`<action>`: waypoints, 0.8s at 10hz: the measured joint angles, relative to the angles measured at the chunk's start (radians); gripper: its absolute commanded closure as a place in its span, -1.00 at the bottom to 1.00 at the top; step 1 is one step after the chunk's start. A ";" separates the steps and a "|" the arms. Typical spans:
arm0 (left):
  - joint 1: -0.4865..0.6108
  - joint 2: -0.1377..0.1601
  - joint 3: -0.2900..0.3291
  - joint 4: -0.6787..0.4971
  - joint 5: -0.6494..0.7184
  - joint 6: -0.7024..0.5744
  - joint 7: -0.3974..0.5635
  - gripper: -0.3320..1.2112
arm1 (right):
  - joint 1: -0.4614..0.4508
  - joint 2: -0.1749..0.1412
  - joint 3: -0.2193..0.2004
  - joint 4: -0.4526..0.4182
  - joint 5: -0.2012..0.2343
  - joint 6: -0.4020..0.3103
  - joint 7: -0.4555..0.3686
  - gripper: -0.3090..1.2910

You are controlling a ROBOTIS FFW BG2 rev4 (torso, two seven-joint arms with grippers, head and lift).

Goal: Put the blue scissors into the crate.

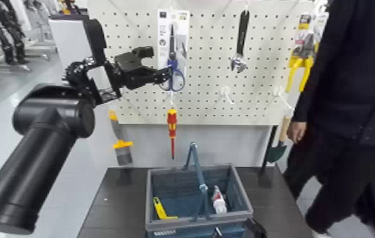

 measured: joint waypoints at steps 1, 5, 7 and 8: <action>-0.014 0.000 -0.007 0.013 0.005 -0.007 -0.006 -0.43 | -0.001 0.000 0.000 0.001 0.000 0.000 0.001 -0.45; -0.031 -0.001 -0.017 0.015 -0.009 0.000 -0.001 0.73 | -0.001 0.000 0.000 0.000 0.000 0.000 0.005 -0.45; -0.034 -0.001 -0.012 0.010 -0.010 0.006 0.007 0.95 | 0.000 0.000 0.000 0.000 0.000 0.000 0.005 -0.45; -0.034 -0.001 -0.010 0.007 -0.008 0.007 0.009 0.95 | 0.000 0.000 0.000 -0.001 0.000 0.000 0.005 -0.45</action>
